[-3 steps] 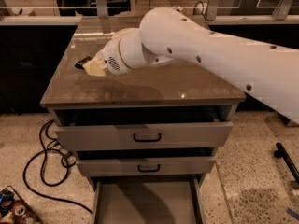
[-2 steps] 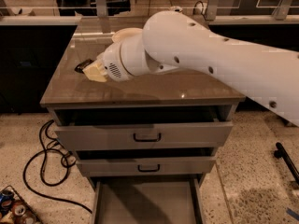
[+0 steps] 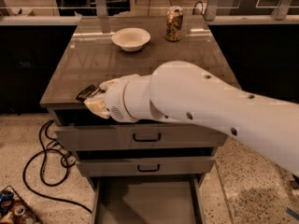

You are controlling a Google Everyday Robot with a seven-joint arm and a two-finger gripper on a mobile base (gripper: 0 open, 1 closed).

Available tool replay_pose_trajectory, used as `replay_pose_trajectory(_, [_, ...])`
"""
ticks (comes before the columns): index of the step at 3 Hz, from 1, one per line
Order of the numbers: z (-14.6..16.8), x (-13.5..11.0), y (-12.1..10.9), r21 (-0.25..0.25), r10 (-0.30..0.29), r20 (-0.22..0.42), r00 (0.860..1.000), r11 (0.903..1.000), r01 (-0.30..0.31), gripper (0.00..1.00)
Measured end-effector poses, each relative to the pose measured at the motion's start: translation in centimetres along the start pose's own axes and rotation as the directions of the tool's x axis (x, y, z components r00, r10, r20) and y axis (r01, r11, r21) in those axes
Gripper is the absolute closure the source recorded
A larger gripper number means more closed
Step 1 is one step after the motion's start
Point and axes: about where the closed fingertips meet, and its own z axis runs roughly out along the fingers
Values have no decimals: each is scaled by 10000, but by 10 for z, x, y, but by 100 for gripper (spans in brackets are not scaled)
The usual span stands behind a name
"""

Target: Place rxbar chocolate into bottom drawer

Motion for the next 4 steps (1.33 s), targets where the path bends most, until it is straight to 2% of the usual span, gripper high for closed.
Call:
replay_pose_trajectory(1, [-4,22,44,-232,112,638,9979,9997,-97,100])
replay_pose_trajectory(2, [-4,22,44,-232,110,638,9979,9997,-96,100])
replay_pose_trajectory(3, [-14,40,29,-454,309,692,9971,9986,-278,100])
replay_pose_trajectory(4, [-45,86,2,-1008,586,742,9955,9936,-510,100])
